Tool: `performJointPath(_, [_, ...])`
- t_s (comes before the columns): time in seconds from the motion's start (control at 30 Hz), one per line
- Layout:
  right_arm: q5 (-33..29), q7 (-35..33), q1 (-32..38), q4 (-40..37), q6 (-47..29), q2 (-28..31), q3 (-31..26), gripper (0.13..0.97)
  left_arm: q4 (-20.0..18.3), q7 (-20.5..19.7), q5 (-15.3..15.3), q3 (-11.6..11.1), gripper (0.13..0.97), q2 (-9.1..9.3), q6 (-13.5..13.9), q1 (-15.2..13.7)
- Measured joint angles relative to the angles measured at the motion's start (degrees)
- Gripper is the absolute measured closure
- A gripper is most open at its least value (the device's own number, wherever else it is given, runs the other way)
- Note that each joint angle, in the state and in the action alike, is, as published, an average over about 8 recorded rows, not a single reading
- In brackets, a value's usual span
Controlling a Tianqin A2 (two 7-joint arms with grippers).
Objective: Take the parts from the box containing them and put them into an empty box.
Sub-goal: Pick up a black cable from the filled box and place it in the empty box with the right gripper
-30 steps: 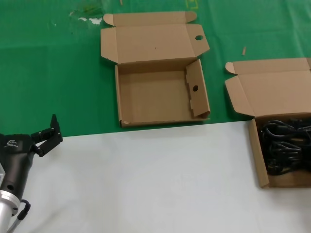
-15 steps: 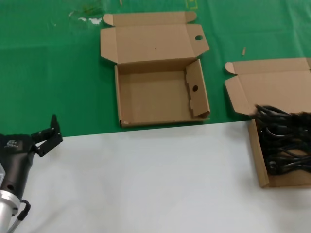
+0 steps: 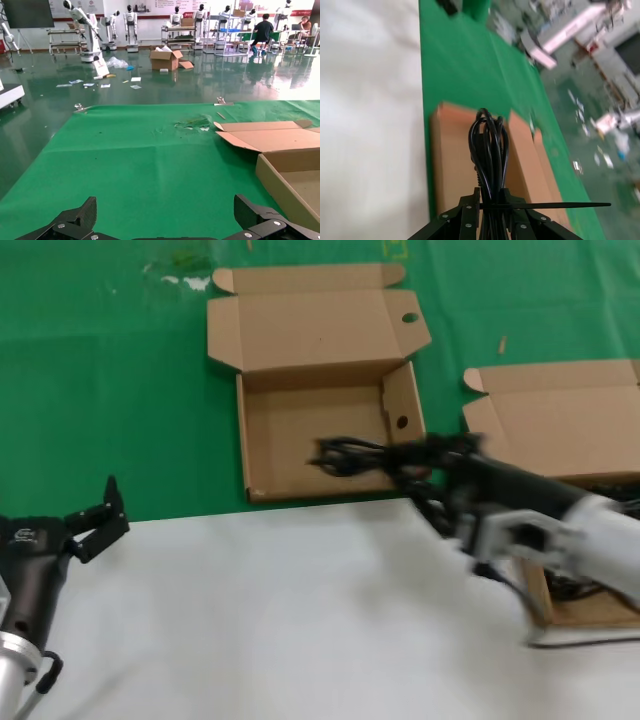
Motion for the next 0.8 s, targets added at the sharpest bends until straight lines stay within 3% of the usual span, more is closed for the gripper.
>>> performJointPath(0.2, [-5.55,-1.94,9.96,-6.08,-2.55,-9.91,-7.68,0.878,0.00,0.00,0.00,0.00,0.132,0.00,0.00,0.00])
performJointPath(0.37, [-8.33,-3.73,15.23,-11.53,-3.15,-14.46,-11.01,0.878,0.00,0.00,0.00,0.00,0.132,0.00,0.00,0.00])
performJointPath(0.8, [-8.99,-6.45,20.68,-20.21,-2.29,-15.43,-11.75,0.878,0.00,0.00,0.00,0.00,0.132,0.00,0.00,0.00])
